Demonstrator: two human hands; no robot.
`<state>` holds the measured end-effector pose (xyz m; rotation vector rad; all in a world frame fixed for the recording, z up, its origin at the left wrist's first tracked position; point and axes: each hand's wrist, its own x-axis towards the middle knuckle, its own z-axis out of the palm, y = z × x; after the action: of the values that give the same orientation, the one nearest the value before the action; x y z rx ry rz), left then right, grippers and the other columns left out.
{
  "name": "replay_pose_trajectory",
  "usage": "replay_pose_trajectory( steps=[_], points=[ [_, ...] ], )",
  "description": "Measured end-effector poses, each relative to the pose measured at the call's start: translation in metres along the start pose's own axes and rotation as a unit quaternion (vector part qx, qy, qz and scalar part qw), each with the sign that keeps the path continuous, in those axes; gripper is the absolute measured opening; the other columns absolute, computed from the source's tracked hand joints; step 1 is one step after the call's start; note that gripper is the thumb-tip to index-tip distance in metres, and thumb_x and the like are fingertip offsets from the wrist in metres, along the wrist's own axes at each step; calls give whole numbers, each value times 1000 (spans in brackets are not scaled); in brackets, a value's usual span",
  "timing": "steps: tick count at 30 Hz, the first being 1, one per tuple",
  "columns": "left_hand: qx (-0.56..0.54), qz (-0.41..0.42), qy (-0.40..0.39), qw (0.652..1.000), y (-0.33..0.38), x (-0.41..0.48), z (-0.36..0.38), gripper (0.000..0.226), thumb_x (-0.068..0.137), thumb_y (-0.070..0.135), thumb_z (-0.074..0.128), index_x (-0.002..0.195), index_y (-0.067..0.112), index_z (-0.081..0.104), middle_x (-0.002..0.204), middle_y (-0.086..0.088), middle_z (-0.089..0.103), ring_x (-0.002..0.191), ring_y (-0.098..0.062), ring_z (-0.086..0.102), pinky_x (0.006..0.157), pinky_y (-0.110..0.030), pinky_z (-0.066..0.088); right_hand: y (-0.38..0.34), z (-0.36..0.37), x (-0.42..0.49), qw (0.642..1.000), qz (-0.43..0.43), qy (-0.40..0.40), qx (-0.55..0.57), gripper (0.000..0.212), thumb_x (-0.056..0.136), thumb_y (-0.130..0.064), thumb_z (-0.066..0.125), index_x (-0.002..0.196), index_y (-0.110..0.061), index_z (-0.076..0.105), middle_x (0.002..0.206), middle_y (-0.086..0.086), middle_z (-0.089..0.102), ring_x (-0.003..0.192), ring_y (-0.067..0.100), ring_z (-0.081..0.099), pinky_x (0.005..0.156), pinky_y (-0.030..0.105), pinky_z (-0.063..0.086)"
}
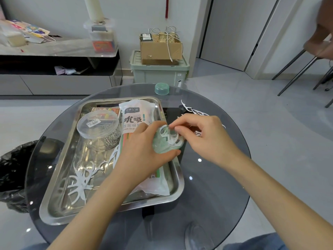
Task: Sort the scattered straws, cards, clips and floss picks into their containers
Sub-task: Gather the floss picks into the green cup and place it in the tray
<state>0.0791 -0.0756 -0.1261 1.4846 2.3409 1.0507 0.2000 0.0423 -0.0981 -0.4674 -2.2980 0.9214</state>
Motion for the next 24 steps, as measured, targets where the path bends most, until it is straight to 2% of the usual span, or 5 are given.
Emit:
replay_pose_trajectory(
  steps=[3, 7, 9, 18, 24],
  points=[
    [1, -11, 1, 1000, 0, 1, -2, 70, 62, 60, 68, 126, 38, 48, 104, 8, 53, 97, -12, 53, 95, -35, 42, 24, -17, 7, 995, 45, 72, -55, 14, 87, -16, 66, 98, -19, 73, 91, -6, 69, 76, 3, 61, 67, 9, 45],
    [3, -27, -5, 1000, -2, 2, -4, 71, 64, 61, 66, 127, 36, 46, 108, 8, 52, 100, -17, 54, 96, -40, 44, 75, -28, -3, 895, 253, -169, -325, 69, 82, -49, 67, 140, -19, 43, 137, 8, 48, 129, 25, 41, 102, 33, 36],
    [-2, -26, -7, 1000, -4, 3, -6, 71, 65, 60, 67, 128, 36, 45, 113, 7, 53, 101, -16, 54, 93, -38, 47, 88, -22, -10, 878, 271, -195, -342, 82, 77, -59, 65, 143, -20, 37, 140, 7, 41, 132, 26, 33, 103, 35, 33],
    [-7, -19, -2, 1000, -7, 5, -6, 70, 67, 57, 71, 128, 35, 46, 117, 7, 56, 103, -14, 56, 89, -38, 50, 84, 3, 0, 914, 195, -141, -325, 23, 89, -28, 62, 111, -20, 62, 110, 4, 55, 104, 26, 55, 88, 34, 45],
    [8, -16, -1, 1000, -8, 5, -6, 71, 65, 61, 68, 127, 36, 46, 116, 9, 55, 101, -14, 57, 89, -37, 50, 79, -1, 3, 923, 225, -150, -273, 15, 83, -11, 59, 97, -15, 61, 88, -2, 61, 96, 20, 54, 74, 27, 44]
  ],
)
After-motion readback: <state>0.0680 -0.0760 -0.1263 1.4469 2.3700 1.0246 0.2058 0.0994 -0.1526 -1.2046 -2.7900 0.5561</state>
